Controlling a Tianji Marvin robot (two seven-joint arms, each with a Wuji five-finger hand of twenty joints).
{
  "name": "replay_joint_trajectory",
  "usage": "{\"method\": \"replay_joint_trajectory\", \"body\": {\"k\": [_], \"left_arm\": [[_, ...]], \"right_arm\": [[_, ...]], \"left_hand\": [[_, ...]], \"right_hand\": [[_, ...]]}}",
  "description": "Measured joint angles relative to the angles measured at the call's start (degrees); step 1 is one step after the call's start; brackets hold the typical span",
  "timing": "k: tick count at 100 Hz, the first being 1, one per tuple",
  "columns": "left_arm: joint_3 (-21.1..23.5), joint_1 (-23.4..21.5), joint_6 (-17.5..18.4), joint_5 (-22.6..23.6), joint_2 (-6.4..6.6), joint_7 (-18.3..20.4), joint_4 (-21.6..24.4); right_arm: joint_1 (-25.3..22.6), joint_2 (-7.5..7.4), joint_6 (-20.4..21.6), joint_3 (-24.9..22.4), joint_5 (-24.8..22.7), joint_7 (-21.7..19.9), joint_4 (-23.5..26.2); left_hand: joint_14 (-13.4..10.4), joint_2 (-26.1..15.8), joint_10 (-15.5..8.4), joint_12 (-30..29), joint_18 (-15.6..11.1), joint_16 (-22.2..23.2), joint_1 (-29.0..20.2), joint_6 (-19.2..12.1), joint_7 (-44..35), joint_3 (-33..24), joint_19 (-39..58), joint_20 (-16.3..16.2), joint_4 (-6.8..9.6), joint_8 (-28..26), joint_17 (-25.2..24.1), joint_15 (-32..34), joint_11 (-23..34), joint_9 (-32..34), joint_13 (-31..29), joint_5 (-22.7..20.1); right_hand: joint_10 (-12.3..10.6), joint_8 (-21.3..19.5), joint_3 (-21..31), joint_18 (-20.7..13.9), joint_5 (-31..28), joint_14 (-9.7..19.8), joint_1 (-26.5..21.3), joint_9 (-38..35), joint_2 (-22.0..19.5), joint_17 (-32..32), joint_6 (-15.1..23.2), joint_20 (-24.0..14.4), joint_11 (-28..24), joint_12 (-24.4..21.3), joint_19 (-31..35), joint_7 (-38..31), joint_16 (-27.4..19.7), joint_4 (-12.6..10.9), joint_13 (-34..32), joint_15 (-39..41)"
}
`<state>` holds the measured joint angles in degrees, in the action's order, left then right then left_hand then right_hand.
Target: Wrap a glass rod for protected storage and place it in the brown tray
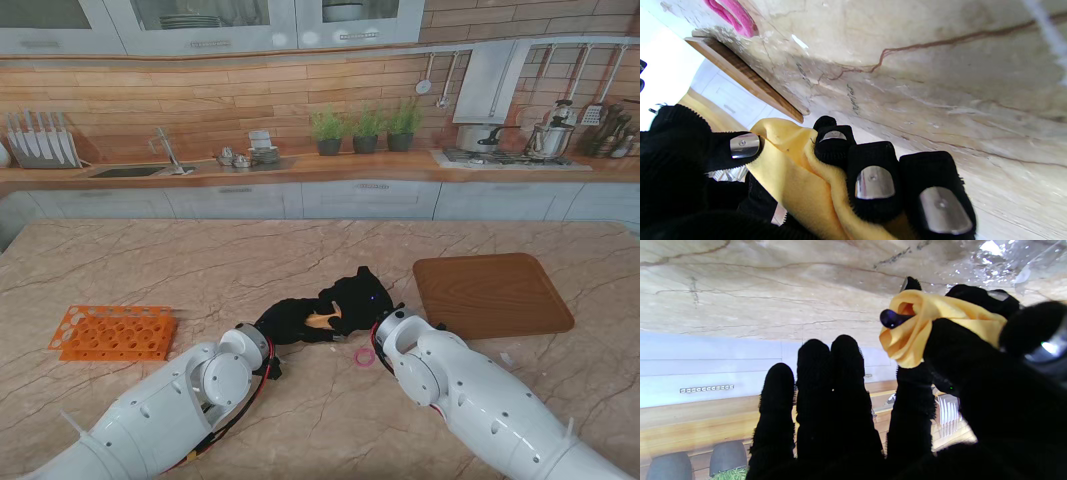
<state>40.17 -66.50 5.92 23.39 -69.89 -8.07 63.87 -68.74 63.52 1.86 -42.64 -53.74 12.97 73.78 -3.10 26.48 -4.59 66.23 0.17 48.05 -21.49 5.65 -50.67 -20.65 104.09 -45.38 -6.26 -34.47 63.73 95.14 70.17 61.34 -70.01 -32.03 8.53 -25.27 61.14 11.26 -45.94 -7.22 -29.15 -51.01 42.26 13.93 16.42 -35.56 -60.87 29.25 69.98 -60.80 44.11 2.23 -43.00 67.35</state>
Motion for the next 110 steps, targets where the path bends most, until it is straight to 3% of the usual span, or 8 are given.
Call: {"method": "replay_joint_trajectory", "body": {"k": [19, 33, 49, 61, 76, 97, 104, 110], "left_arm": [[0.62, -0.59, -0.85, -1.69, -0.39, -0.71, -0.04], [1.09, -1.17, -2.49, -4.14, -0.85, -1.13, -0.03], [1.41, -1.39, -3.05, -4.48, -1.23, -1.63, 0.04], [1.59, -1.44, -4.01, -4.69, -1.36, -1.84, 0.32], [1.6, -1.48, -4.38, -4.44, -1.44, -2.48, 0.43], [1.85, -1.54, -3.27, -3.76, -1.58, -3.51, 0.24], [1.93, -1.58, -2.9, -3.77, -1.59, -3.61, 0.24], [1.93, -1.59, -2.31, -3.77, -1.62, -3.95, 0.15]], "right_arm": [[-0.54, -0.2, -0.18, -0.91, -0.5, -0.07, 0.35], [-0.9, -0.52, -0.22, -1.62, -0.99, -0.36, 0.66], [-1.37, -0.97, 0.08, -2.08, -1.81, -0.95, 1.04], [-1.83, -1.16, 0.22, -2.4, -1.92, -1.81, 1.65], [-2.31, -1.33, 0.25, -2.97, -2.46, -2.76, 2.44], [-4.06, -1.72, 0.26, -5.28, -4.57, -3.48, 4.32], [-4.37, -1.87, 0.26, -5.65, -4.94, -3.48, 4.64], [-4.58, -1.95, 0.24, -5.98, -5.1, -3.48, 4.87]], "left_hand": [[0.2, -6.97, 0.79, 0.04, 0.02, 1.73, -5.7, 0.0, 1.02, 13.29, 0.02, -0.03, 2.0, 0.17, 0.01, 0.0, -0.01, -0.11, 0.0, 0.01], [1.27, -13.83, 2.0, 0.09, 0.94, 2.14, -7.68, 0.0, 2.04, 19.82, 0.09, -0.58, 2.03, 0.95, 0.01, 0.0, -0.01, -0.12, 0.0, -0.16], [2.78, -24.41, 3.34, 0.51, 2.4, 2.15, -7.73, 0.0, 3.17, 20.49, 0.44, -0.71, 2.75, 1.83, 0.01, 0.0, -0.02, -0.12, 0.0, -1.31], [3.74, -27.88, 4.15, 0.51, 3.45, 2.15, -13.89, 0.0, 3.2, 20.52, 0.67, -0.72, 2.92, 2.39, 0.01, 0.0, -0.03, -0.12, 0.0, -2.27], [3.87, -27.79, 4.16, 0.51, 3.62, 2.15, -21.28, 0.02, 3.2, 21.17, 0.87, -0.73, 2.8, 2.94, 0.01, 0.0, -0.12, 0.28, 0.0, -2.57], [3.87, -20.37, 3.67, 0.52, 3.63, 2.1, -25.14, 0.03, 3.01, 20.23, 0.9, -0.39, 2.8, 4.34, 0.01, 0.0, -0.13, 0.29, 0.0, -2.64], [3.87, -14.67, 3.65, 0.52, 3.63, 2.1, -23.09, -0.93, 0.99, 7.8, 0.91, -0.08, 2.06, 6.66, 0.01, 0.0, -0.13, 0.29, 0.0, -2.7], [3.87, -12.09, 3.61, 0.52, 3.63, 2.09, -22.93, -2.34, -0.42, 2.94, 0.91, -0.07, 1.0, 7.28, 0.0, 0.0, -0.13, 0.31, 0.0, -2.74]], "right_hand": [[0.03, 0.04, 0.04, 0.0, 2.14, 0.25, -0.17, 2.22, -0.16, -0.69, 0.02, -0.18, 0.82, 0.04, 0.0, 0.08, -0.37, 1.29, 1.15, -1.67], [0.36, 0.05, -0.6, 0.0, 5.72, 0.43, -0.79, 4.68, -0.16, -1.2, -0.07, -0.18, 1.58, 0.07, -0.32, 0.64, -0.9, 2.38, 3.12, -2.57], [0.64, -0.13, -5.56, 0.0, 7.13, 0.46, 0.62, 5.96, 0.88, -1.57, -1.49, -0.18, 2.14, 0.15, -0.92, 2.17, -0.96, 2.43, 3.93, -3.26], [0.66, -1.3, -5.64, 0.0, 7.81, 0.6, 0.6, 6.65, 0.88, -2.13, -2.66, -0.18, 2.43, 0.69, -1.69, 4.01, -1.48, 2.43, 4.36, -3.9], [0.73, -2.71, -6.24, 0.0, 8.82, 0.72, 2.0, 8.14, 0.87, -2.33, -3.87, -0.19, 3.15, 0.72, -2.37, 6.67, -1.59, 2.41, 5.68, -5.16], [1.17, -6.94, -6.31, 0.01, 11.4, 0.9, 2.91, 10.22, -0.08, -2.95, -4.89, -0.27, 3.86, 0.72, -2.94, 11.16, -2.07, 0.91, 6.71, -6.04], [1.26, -7.09, -6.89, 0.01, 11.71, 0.9, 2.91, 10.41, -0.08, -2.95, -4.89, -0.27, 3.87, 0.72, -2.94, 11.79, -2.17, 0.91, 6.99, -6.11], [1.35, -7.23, -6.92, 0.01, 12.19, 0.9, 2.91, 10.95, -0.09, -2.96, -4.89, -0.28, 4.32, 0.72, -2.95, 11.79, -2.19, 0.91, 7.01, -6.46]]}}
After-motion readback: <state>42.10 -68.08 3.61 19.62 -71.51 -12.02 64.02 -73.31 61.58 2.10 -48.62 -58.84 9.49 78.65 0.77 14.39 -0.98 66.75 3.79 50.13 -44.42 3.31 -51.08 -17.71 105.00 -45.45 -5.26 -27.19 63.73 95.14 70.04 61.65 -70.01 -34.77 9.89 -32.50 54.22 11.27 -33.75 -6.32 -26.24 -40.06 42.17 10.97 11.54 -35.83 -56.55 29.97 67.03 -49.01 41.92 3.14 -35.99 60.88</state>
